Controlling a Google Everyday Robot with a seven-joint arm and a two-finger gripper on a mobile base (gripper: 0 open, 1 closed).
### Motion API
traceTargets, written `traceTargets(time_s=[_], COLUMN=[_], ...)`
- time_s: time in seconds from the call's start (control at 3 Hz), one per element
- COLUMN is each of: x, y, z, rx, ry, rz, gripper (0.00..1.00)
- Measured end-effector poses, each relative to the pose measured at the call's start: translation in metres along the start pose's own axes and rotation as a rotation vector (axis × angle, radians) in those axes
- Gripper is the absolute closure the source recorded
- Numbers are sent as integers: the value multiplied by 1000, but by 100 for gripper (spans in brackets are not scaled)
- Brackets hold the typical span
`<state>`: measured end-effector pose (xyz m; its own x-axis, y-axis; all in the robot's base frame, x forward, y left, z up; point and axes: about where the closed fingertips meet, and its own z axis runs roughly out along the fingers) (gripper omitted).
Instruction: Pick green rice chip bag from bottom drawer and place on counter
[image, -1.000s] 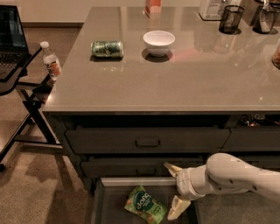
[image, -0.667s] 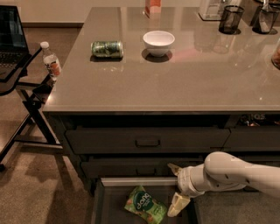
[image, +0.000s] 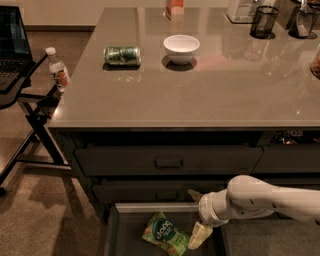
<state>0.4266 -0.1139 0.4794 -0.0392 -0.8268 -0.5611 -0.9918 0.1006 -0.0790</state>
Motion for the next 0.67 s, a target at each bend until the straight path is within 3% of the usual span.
traceTargets(time_s=[0.67], x=[35], y=[-3], z=[72], rx=[-3], ry=[-63], rz=[7], gripper=[0])
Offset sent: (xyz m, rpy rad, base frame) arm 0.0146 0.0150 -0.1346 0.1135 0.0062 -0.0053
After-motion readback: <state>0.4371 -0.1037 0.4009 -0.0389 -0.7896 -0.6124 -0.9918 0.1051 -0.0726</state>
